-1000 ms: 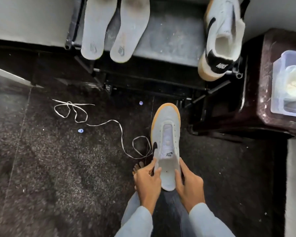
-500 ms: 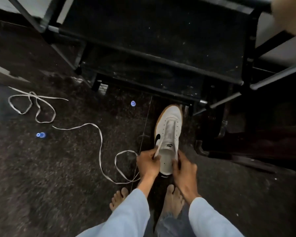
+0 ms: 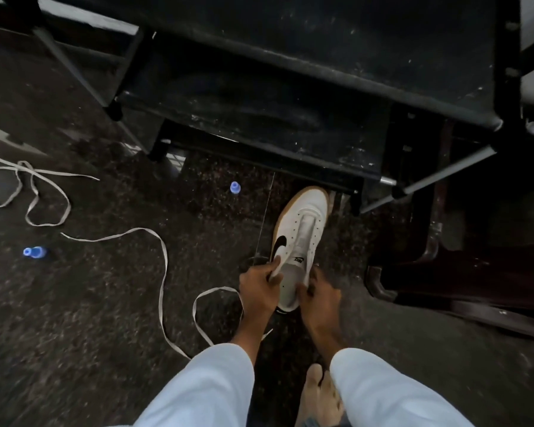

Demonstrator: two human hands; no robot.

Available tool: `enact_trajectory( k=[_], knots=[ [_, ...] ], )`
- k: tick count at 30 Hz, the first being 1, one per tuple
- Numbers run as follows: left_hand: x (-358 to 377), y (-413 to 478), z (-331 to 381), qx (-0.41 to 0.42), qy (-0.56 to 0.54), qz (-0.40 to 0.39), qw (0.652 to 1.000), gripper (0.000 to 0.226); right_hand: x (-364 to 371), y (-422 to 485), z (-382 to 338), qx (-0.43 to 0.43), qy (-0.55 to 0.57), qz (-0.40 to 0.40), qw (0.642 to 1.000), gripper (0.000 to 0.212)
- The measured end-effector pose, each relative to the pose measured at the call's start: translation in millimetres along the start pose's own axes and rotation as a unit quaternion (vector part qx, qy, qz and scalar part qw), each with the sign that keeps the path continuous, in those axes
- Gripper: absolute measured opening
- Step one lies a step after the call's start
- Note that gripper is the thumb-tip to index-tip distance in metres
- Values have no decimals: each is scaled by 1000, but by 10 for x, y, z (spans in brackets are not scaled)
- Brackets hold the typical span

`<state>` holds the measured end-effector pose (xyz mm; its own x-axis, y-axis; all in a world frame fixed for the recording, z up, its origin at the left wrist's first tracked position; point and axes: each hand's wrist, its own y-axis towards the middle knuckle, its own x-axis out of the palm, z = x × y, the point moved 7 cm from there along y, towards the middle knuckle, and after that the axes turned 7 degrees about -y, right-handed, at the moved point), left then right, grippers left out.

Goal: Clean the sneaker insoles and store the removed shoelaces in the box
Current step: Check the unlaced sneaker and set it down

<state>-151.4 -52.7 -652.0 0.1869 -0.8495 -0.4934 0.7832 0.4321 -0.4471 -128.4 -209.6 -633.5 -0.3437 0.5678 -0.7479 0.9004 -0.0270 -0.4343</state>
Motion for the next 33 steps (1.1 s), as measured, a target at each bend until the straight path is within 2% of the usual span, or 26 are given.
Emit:
enact_trajectory(
  k=[7,10,14,19,25,30,33],
  knots=[
    [-325,-326,251,-52,-28,-27,998,21,-295,-236,-201,5,13,-17,1000,33],
    [-635,-657,522,-101,-53,-21,993,24,-719,-535,-394,8,23,-16,1000,40],
    [-1096,-1145,1029,-138,-85,-23,986,26,-1470,-1017,-726,32,64,-1,997,35],
    [-1713,-1660,2240,-82,-129,-13,988,21,-2680,-1592,-1371,55,164,61,983,23],
    [-2250,-2022,3892,15,-220,8,975,22,-4134,-1923,-2140,32,257,173,950,19],
    [-2415,-1888,5056,113,-254,20,960,24,-5063,-1742,-2680,-27,270,263,926,15],
    [-2363,-1606,5448,125,-244,31,961,28,-5332,-1427,-2890,-52,234,269,933,19]
  ],
)
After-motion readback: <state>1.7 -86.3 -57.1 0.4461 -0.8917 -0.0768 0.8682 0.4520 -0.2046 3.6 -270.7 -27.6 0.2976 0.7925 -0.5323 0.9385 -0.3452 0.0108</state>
